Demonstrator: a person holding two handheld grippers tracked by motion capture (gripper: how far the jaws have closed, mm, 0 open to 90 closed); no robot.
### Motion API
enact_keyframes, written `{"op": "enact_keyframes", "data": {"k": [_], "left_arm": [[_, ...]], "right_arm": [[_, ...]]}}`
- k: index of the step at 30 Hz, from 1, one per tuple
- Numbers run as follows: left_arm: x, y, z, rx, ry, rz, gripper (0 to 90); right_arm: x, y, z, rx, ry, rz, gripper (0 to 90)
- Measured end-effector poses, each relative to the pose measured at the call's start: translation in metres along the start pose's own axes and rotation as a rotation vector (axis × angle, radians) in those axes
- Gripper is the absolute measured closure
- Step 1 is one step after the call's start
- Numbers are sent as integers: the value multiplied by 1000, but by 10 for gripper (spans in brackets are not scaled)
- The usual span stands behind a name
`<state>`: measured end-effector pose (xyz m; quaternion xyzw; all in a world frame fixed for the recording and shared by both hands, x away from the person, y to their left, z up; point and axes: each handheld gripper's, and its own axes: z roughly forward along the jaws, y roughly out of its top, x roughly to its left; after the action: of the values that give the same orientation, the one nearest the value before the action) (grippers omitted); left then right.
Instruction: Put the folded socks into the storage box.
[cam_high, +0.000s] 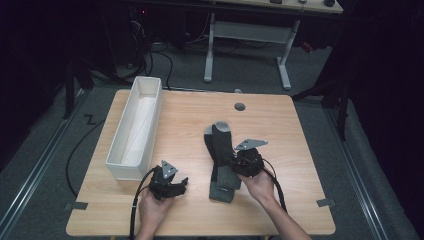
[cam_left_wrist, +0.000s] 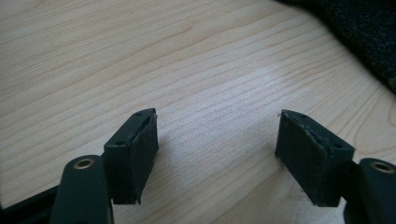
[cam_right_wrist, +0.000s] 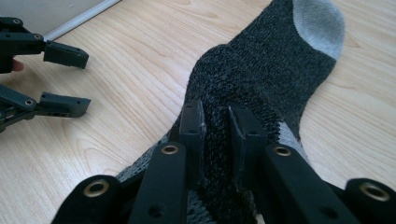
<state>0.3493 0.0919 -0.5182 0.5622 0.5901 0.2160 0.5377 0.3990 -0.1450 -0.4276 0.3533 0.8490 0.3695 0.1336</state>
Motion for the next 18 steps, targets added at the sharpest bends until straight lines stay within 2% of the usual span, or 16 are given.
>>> {"op": "enact_keyframes", "data": {"k": [12,18], "left_arm": [[0,0,0,0,0,0,296],[0,0,0,0,-2,1,296]], "right_arm": [[4,-10,14,14,15,11,750],[4,-16,21,21,7,2,699]]}}
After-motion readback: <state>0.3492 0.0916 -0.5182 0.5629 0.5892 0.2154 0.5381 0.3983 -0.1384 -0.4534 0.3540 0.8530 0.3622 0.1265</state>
